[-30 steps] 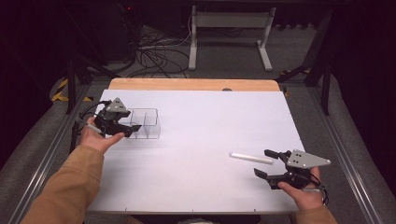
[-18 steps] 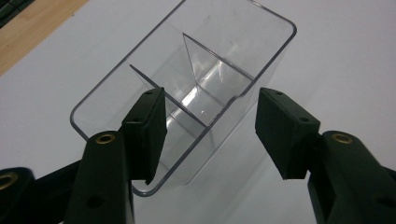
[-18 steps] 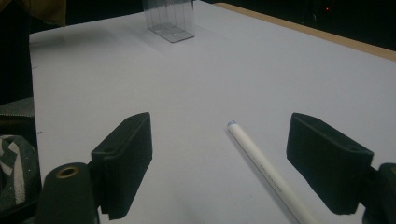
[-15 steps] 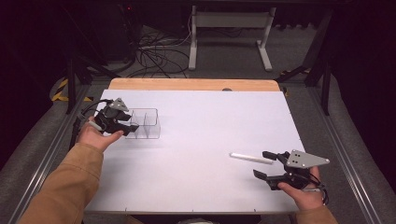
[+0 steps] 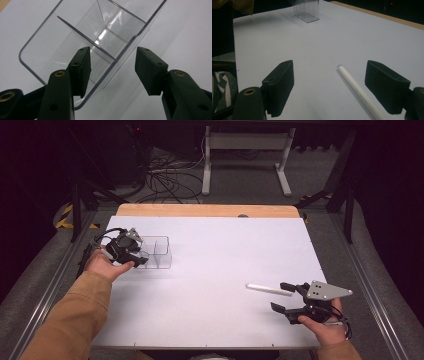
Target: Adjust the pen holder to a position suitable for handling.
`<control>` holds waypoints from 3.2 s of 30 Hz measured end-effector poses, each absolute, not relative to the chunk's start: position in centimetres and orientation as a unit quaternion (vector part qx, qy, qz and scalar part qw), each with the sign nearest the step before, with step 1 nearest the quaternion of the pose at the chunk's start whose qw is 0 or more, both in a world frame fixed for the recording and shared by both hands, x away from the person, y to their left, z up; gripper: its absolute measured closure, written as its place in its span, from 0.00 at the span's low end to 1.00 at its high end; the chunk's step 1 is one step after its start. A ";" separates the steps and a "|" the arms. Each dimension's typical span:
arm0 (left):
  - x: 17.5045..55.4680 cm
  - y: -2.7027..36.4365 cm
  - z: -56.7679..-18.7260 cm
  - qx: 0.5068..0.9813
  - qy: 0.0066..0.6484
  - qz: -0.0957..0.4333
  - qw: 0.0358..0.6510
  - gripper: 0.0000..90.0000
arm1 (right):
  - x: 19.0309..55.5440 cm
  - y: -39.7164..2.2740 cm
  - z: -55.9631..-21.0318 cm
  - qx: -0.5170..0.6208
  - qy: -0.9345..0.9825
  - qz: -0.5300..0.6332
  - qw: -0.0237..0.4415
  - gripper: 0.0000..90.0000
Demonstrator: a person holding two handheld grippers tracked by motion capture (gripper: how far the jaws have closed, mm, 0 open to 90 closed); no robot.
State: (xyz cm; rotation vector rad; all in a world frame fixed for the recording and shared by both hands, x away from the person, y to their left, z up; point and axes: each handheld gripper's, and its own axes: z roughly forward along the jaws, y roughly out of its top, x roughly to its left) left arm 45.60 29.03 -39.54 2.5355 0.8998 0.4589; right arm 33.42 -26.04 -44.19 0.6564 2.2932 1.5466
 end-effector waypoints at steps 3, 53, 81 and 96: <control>45.6 28.8 -39.9 0.911 0.324 0.160 0.197 0.53 | 33.5 -26.0 -44.2 0.228 0.798 0.538 0.149 0.27; 41.0 20.8 -35.8 0.957 0.093 0.108 0.251 0.98 | 33.5 -25.9 -44.5 0.229 0.799 0.538 0.138 0.27; 41.5 13.8 -39.1 0.976 -0.009 0.047 0.214 0.97 | 33.4 -26.2 -44.5 0.230 0.799 0.538 0.136 0.26; 41.4 13.7 -39.3 0.976 -0.006 0.055 0.210 0.96 | 33.5 -26.1 -44.7 0.229 0.802 0.535 0.134 0.26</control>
